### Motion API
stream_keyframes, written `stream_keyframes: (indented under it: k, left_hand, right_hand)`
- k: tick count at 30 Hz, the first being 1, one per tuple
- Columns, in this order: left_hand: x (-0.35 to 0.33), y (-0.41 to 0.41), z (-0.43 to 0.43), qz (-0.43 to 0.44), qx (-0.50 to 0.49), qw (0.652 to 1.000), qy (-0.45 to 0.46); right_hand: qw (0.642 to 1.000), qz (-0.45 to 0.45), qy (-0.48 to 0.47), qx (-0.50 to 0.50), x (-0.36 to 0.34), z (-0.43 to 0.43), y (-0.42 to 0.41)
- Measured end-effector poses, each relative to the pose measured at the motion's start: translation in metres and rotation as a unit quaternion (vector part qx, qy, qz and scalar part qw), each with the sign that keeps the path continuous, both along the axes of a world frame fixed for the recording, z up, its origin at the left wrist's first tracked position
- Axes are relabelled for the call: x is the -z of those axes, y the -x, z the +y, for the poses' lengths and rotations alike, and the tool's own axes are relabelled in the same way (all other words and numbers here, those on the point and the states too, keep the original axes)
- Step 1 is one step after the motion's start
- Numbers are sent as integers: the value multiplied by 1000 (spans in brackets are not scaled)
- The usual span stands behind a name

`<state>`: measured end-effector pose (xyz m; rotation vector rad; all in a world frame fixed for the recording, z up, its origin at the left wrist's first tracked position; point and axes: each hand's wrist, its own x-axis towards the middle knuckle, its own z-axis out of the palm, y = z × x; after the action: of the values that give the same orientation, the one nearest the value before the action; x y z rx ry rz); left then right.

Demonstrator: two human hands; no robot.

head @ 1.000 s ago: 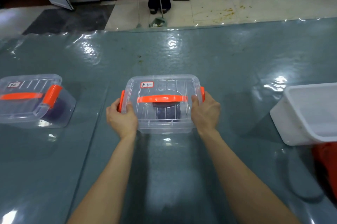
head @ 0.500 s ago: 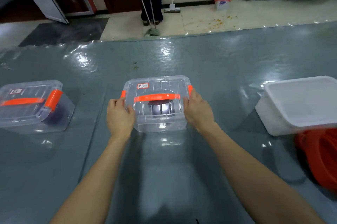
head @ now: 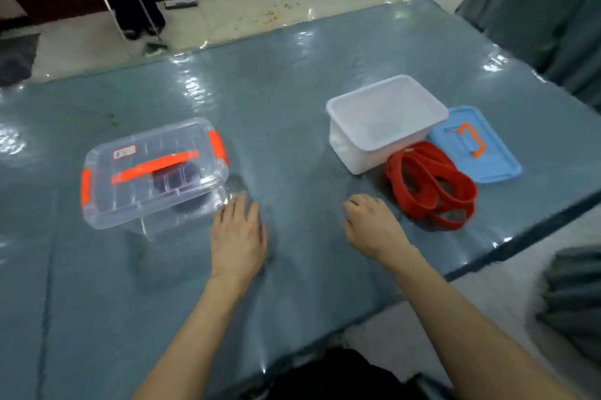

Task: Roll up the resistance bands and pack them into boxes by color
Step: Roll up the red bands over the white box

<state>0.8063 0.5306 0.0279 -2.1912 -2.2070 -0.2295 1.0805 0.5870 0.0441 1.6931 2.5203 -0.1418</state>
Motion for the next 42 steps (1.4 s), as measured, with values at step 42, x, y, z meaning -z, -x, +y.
stream_keyframes:
  k: [42]
  left_hand:
    - [-4,-213,-8,-457,-305,828,-112]
  right_hand:
    - [894,440,16,-80,48,75,-218]
